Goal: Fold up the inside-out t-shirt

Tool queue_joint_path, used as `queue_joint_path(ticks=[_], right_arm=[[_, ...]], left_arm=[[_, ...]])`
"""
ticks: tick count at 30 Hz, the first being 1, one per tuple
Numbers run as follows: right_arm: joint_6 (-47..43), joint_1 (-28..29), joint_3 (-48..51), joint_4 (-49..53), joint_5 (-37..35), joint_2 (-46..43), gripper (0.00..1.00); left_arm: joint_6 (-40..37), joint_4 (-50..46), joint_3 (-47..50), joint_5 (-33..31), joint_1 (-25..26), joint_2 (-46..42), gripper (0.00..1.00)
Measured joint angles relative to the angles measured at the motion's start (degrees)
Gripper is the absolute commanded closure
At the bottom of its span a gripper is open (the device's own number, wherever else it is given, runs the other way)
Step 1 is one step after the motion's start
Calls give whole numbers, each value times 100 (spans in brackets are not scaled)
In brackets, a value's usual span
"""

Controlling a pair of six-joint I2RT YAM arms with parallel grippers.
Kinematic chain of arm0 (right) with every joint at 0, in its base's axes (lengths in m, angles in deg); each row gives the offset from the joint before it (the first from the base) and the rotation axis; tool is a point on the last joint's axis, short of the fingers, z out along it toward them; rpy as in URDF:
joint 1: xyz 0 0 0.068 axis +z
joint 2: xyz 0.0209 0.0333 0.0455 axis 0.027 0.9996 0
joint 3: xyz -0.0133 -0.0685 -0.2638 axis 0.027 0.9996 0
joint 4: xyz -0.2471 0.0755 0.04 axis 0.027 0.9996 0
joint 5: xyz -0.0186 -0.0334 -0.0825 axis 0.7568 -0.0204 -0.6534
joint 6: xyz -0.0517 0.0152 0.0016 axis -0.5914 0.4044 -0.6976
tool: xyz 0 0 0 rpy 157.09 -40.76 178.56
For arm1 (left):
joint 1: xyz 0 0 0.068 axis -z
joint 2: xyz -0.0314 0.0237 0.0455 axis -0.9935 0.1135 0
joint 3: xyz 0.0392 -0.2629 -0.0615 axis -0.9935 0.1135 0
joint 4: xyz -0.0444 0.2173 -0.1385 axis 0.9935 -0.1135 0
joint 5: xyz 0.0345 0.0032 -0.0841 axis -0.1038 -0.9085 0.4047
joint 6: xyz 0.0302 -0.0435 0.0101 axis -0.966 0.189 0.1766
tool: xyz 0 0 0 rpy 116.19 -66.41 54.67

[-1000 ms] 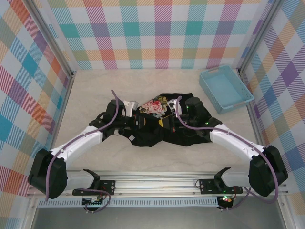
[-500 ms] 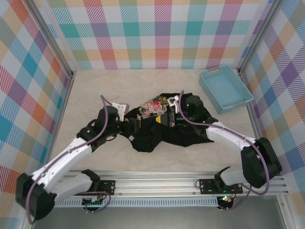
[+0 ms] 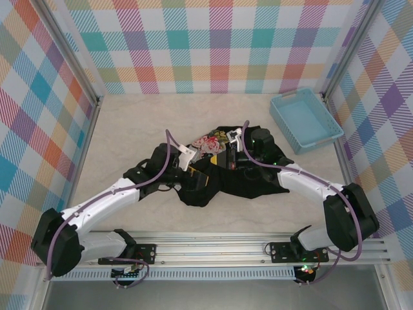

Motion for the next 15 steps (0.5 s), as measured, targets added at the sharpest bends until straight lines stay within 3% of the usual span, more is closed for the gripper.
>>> queue_joint_path(ticks=[7,11,15], right_arm=[[-17,-44,0,7,-85,0,100],[-278,-90,-31,352,-380,-63,100],[-1071,31,-310,1340,-1054,-334,75]], left_arm=[[22,282,-111,52,4,177,95],[-74,101,-289,33,4,166,100],[-83,-535,-911,15,4,111,100]])
